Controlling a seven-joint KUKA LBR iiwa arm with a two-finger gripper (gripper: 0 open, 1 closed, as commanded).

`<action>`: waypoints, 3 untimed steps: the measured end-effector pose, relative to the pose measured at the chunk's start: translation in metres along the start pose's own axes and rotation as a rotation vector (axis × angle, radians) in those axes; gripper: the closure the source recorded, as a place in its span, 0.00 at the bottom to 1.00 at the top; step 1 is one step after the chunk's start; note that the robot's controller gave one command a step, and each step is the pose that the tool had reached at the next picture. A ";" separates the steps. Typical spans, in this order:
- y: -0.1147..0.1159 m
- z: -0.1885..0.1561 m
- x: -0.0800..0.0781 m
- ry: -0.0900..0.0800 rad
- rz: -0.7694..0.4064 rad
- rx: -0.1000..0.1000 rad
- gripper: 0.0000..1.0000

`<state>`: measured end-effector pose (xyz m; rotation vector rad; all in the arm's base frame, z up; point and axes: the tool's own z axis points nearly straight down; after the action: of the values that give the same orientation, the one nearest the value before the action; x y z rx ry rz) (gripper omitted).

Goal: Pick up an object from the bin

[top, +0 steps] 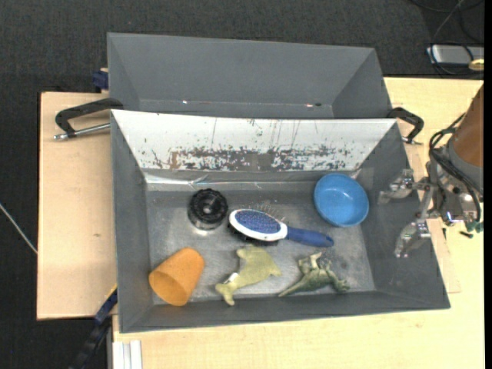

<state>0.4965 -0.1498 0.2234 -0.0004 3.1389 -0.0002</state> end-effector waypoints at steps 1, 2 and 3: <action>0.047 0.142 -0.050 0.007 -0.112 -0.004 0.00; 0.044 0.136 -0.052 -0.002 -0.108 0.001 1.00; 0.040 0.026 -0.092 -0.009 -0.732 0.004 1.00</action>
Offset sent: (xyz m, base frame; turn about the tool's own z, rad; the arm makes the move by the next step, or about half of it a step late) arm 0.0503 0.0441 -0.1385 -0.1092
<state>0.5883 -0.1094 0.1980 -1.1208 2.9226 -0.0078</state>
